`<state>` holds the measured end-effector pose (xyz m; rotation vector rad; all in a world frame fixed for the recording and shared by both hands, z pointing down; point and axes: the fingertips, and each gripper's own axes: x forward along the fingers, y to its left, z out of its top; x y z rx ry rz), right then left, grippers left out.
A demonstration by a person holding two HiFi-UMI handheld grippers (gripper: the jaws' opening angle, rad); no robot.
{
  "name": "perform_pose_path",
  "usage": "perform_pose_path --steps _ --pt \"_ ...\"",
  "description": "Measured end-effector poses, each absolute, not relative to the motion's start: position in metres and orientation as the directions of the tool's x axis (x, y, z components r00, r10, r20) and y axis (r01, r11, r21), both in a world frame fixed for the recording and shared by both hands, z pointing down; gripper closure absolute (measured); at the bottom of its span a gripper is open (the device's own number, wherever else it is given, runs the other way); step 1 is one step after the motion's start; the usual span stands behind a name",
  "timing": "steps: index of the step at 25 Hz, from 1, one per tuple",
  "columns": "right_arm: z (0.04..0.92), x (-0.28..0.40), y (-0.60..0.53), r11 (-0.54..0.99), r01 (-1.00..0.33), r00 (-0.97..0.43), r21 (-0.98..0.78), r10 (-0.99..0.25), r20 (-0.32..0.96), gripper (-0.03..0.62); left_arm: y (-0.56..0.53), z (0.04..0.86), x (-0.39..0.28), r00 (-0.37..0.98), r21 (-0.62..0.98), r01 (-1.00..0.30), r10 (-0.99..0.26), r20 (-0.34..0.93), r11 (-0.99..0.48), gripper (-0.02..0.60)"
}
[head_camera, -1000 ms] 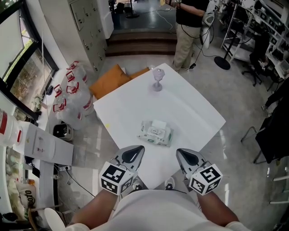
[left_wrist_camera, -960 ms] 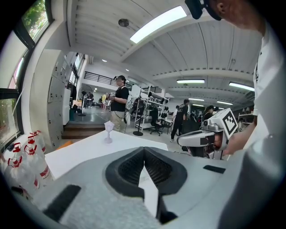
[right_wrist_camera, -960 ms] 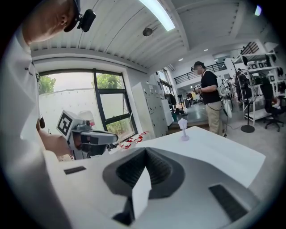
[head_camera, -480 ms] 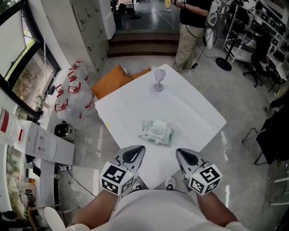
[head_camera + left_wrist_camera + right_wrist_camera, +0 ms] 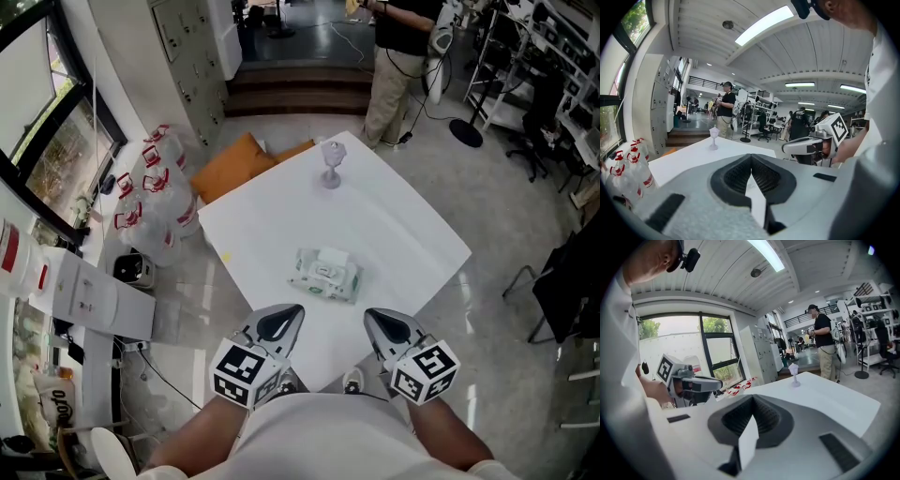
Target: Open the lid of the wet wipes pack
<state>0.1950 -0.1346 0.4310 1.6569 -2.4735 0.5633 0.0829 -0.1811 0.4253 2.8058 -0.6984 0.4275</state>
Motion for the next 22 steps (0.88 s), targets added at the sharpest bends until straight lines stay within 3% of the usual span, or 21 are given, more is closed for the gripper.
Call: perform_pose_path --steps 22 --pt "0.436 0.1951 -0.1399 0.336 -0.909 -0.402 -0.249 -0.865 0.301 0.589 -0.1846 0.428 0.0841 0.844 0.142 -0.484 -0.417 0.337 -0.864 0.572"
